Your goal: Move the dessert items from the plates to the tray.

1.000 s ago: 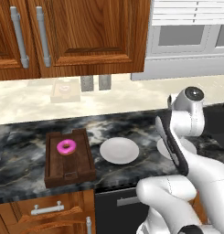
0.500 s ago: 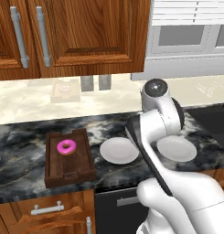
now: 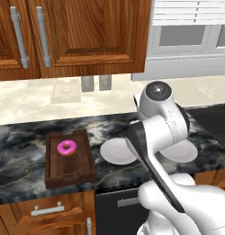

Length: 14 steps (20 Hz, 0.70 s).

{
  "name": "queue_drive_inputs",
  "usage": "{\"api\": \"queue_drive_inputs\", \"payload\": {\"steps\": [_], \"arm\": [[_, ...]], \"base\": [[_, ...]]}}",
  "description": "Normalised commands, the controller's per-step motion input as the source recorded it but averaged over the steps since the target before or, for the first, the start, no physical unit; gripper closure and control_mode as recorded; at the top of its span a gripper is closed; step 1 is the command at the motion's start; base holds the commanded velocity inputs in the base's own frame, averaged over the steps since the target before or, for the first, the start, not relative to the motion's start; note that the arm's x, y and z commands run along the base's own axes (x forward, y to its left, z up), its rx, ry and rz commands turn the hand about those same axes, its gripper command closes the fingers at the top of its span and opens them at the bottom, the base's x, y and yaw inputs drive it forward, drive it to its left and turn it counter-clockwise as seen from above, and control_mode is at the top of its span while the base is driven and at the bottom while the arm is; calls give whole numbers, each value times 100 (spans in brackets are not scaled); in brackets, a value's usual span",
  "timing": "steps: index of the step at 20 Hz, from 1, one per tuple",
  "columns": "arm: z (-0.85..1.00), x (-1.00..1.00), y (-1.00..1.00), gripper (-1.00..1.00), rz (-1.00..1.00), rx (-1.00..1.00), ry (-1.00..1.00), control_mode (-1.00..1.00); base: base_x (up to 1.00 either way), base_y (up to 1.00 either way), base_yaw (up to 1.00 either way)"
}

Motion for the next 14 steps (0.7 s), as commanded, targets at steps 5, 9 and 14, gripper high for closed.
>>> {"api": "queue_drive_inputs", "payload": {"steps": [5, 9, 14], "arm": [[-9, -12, 44, 100, 7, 13, 8, -100], [-6, 0, 76, 100, 5, 13, 12, -100], [-15, 0, 83, 100, 3, 13, 5, -100]], "base": [[0, 0, 0], [0, 0, 0], [0, 0, 0]]}}
